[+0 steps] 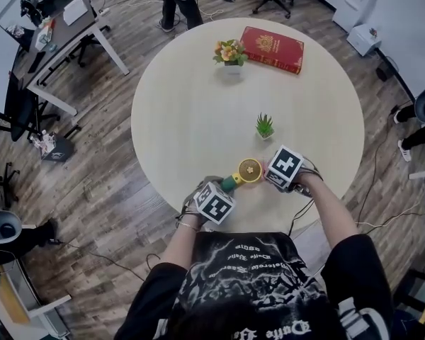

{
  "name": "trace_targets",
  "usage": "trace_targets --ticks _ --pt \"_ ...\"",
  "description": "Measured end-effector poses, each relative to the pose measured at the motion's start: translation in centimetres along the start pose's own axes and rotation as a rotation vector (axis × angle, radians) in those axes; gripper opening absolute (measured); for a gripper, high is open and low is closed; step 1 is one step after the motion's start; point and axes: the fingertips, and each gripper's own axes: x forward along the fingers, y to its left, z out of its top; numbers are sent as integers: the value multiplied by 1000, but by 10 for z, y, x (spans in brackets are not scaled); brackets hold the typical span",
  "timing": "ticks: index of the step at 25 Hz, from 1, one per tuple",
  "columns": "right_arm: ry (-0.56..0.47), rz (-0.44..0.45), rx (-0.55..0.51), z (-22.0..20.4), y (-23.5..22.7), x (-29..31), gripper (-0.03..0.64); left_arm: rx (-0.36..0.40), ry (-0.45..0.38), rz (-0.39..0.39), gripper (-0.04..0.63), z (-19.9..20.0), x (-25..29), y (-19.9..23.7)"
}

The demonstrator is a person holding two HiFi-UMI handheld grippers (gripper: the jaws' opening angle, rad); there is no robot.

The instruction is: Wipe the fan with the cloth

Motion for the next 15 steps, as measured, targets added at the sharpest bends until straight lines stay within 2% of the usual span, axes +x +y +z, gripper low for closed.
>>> trace_targets --ticks 3,5,11,15 --pt "-16 -21 -63 0 8 3 52 -4 11 11 189 0 0 0" --pt "-53 -12 -50 1 12 4 52 -26 7 13 187 1 0 -1" --pt "-168 28 79 4 21 9 52 -63 -1 25 186 2 0 -3" --pt "-261 93 255 11 28 13 52 -92 -10 49 183 -1 1 -4"
